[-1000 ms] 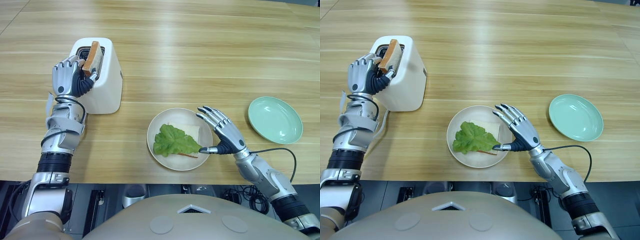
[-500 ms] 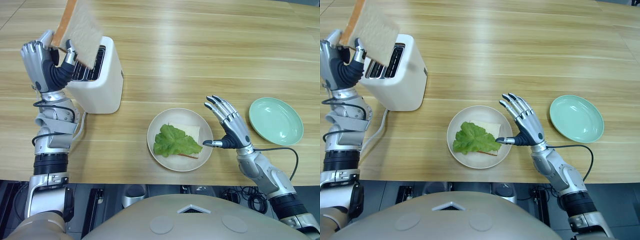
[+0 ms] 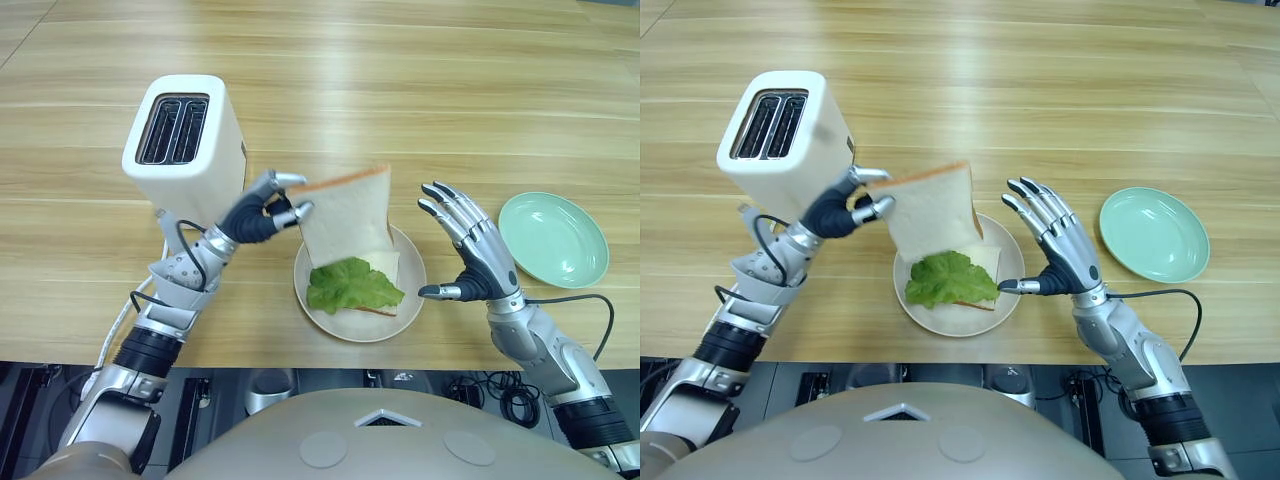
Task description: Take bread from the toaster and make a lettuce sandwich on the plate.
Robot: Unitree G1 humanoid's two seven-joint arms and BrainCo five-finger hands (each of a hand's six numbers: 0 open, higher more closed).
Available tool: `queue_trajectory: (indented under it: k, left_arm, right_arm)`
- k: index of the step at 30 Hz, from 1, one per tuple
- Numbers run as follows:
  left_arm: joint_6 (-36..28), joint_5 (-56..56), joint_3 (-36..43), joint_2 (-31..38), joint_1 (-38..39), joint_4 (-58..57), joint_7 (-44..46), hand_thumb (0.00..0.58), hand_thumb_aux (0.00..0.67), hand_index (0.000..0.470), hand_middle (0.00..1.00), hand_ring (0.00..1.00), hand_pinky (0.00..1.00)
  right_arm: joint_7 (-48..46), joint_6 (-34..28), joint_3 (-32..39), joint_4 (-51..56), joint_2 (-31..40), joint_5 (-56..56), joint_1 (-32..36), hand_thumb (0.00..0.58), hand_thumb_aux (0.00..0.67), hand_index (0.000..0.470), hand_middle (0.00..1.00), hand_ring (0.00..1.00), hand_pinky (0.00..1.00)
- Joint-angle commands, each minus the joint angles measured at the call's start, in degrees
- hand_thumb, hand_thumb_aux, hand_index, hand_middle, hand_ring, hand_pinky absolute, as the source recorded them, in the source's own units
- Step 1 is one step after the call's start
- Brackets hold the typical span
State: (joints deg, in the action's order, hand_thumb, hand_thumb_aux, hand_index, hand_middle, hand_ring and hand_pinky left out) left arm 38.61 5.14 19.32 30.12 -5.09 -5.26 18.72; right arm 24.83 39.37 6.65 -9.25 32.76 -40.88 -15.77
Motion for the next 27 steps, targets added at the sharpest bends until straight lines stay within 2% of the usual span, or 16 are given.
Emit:
queue_trajectory:
  k: [1, 7, 15, 21, 27]
  left_arm:
    - [-1.21, 3.68, 1.51, -2.05, 0.0, -3.94, 8.14, 0.58, 0.67, 0.46, 1.0, 1.0, 1.0]
    - [-2.12, 3.77, 2.17, -7.44, -2.27, -12.36, 16.35, 0.58, 0.67, 0.46, 1.0, 1.0, 1.0]
    - [-0.47, 0.75, 0.89, -12.95, -6.81, -22.06, 19.27, 0.58, 0.67, 0.46, 1.0, 1.0, 1.0]
    - [2.34, -7.43, 0.26, -15.61, -13.57, -37.06, 13.98, 0.58, 0.67, 0.46, 1.0, 1.0, 1.0]
    - [4.69, -15.19, 1.2, -16.83, -17.21, -48.26, 7.29, 0.58, 0.67, 0.46, 1.0, 1.0, 1.0]
  right_arm:
    - [-5.47, 0.97, 0.97, -1.92, 0.36, 2.1, -0.76, 0.0, 0.0, 0.0, 0.0, 0.0, 0.0]
    - [-11.77, 1.64, 4.94, -0.32, -0.45, 0.75, -0.65, 0.0, 0.0, 0.0, 0.0, 0.0, 0.0]
    - [-18.03, 2.44, 7.4, -0.54, -0.17, 3.2, -2.26, 0.0, 0.0, 0.0, 0.0, 0.0, 0.0]
    - [-22.35, 3.3, 8.23, -0.01, 0.3, 5.95, -3.64, 0.0, 0.0, 0.0, 0.0, 0.0, 0.0]
    - [-24.99, 3.44, 9.04, 0.63, 0.12, 5.74, -3.83, 0.0, 0.0, 0.0, 0.0, 0.0, 0.0]
